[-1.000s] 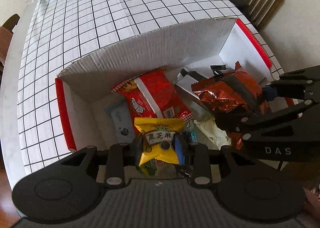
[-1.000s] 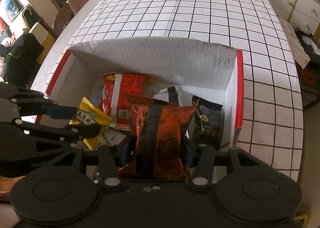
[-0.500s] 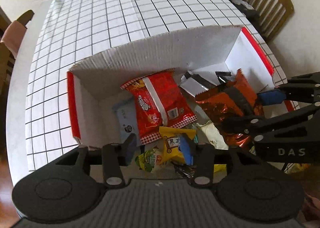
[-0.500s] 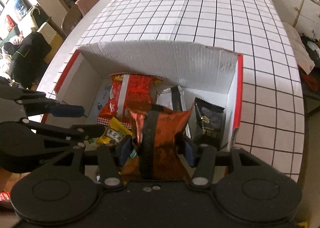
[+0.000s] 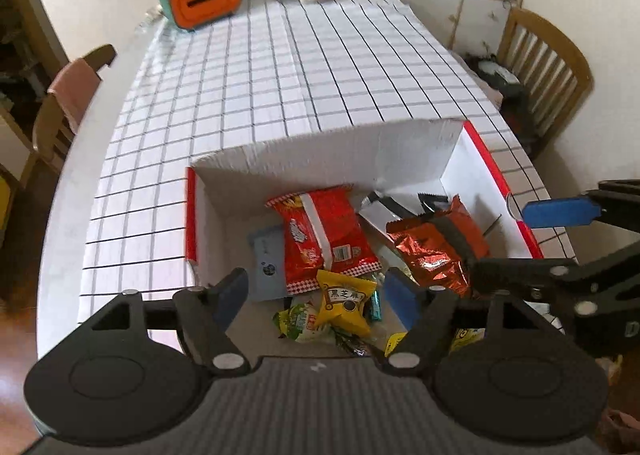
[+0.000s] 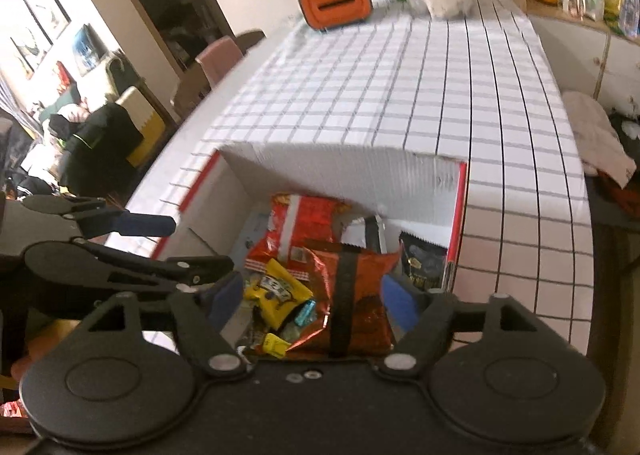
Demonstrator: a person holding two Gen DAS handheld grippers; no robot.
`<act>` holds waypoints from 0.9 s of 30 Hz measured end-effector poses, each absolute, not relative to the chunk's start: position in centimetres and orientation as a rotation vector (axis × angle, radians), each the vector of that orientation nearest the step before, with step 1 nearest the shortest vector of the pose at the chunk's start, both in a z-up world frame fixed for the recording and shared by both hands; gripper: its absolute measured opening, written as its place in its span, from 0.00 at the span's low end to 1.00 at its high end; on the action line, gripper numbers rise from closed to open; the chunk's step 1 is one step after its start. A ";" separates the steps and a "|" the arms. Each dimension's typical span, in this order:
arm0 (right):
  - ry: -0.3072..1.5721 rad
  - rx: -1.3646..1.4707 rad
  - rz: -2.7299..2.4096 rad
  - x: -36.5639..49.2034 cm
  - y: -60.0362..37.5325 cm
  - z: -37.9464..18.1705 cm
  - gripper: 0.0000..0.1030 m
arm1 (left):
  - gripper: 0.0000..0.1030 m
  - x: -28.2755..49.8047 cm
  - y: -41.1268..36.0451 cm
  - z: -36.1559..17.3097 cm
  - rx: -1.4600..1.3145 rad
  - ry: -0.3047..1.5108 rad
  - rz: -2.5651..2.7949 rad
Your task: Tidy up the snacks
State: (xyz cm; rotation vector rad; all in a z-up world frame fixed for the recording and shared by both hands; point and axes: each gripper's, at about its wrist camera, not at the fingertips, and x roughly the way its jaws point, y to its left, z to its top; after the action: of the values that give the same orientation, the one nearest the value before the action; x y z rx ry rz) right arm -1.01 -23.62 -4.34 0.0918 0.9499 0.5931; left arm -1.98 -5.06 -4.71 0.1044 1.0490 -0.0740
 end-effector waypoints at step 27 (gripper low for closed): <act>0.703 0.120 0.564 -8.4 -25.2 -0.6 1.00 | 0.95 -9.3 -5.2 0.1 0.016 0.827 0.003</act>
State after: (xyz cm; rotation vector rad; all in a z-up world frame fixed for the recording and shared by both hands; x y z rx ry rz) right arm -8.38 -25.23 -0.64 0.1200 0.7033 0.5644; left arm -9.28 -5.24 0.07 0.0160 0.8275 0.0035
